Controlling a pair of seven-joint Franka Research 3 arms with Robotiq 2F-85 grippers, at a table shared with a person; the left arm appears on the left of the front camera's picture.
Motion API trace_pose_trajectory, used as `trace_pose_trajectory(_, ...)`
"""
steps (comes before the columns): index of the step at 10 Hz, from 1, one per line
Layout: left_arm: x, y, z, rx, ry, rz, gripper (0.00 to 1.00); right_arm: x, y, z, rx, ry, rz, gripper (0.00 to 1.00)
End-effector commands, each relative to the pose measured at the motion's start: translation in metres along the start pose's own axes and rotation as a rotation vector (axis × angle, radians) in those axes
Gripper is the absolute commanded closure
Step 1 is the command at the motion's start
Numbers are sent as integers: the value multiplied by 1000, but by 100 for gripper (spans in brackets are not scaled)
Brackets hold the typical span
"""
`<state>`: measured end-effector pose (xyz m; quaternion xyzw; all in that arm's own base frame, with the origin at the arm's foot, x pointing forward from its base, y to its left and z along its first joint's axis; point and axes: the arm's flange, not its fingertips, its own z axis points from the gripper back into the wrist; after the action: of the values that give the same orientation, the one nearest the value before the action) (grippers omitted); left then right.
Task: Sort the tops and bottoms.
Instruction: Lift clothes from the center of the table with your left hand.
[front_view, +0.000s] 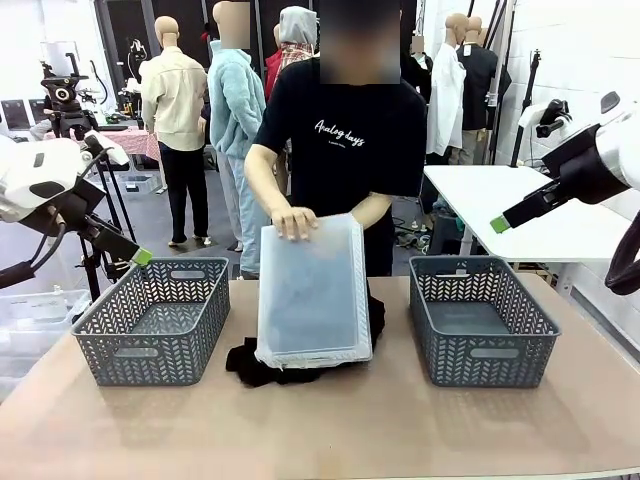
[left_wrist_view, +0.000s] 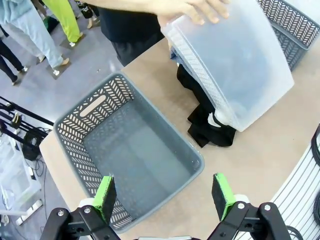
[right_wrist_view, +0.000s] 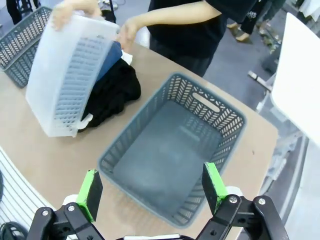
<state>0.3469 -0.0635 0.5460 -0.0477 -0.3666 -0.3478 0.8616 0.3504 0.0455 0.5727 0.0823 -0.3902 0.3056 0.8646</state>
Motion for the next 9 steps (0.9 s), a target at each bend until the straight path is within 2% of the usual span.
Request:
trace_pose_trajectory(1,-1,0,1,0,1,-1,0,-2,3,-4,7,-2,-2,0)
trace_pose_trajectory(9,-1,0,1,0,1,-1,0,-2,3,-4,7,-2,-2,0)
